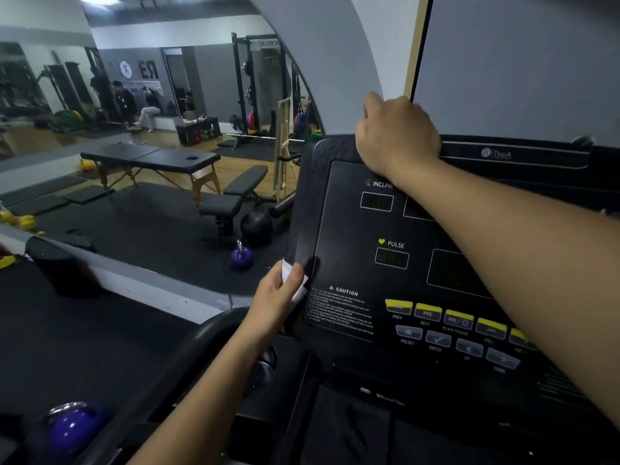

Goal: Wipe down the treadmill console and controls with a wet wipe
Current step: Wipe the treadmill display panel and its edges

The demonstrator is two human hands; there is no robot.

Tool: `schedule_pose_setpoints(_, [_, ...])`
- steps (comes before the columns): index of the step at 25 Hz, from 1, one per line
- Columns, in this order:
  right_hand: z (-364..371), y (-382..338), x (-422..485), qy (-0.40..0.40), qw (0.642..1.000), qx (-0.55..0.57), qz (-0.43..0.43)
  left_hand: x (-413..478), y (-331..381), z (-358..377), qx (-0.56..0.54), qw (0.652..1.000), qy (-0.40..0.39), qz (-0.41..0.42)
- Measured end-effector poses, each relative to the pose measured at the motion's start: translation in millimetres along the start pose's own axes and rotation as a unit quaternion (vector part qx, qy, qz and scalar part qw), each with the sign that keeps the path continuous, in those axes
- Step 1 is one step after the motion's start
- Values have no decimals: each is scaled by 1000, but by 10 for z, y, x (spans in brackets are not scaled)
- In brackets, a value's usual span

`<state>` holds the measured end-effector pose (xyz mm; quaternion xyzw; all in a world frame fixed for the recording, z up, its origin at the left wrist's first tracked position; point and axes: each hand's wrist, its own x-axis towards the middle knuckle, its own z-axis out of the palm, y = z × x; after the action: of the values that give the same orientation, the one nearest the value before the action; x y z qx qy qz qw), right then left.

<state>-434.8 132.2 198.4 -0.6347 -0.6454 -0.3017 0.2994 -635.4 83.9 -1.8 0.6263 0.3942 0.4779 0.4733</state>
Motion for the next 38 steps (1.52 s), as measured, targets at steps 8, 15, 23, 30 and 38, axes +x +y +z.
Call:
schedule_pose_setpoints(8, [-10, -18, -30, -18, 1000, -21, -13, 606, 846, 320, 177, 977, 119, 20])
schedule_pose_setpoints(15, [-4, -6, -48, -19, 1000, -21, -11, 171, 276, 22, 102, 992, 71, 16])
schedule_pose_setpoints(23, [33, -1, -19, -13, 1000, -27, 1, -394, -217, -15, 88, 995, 46, -29])
schedule_pose_setpoints(30, [26, -2, -32, -13, 999, -39, -5, 514, 691, 107, 120, 989, 78, 21])
schedule_pose_setpoints(38, [79, 30, -25, 14, 998, -49, -21, -415, -81, 98, -51, 988, 79, -119])
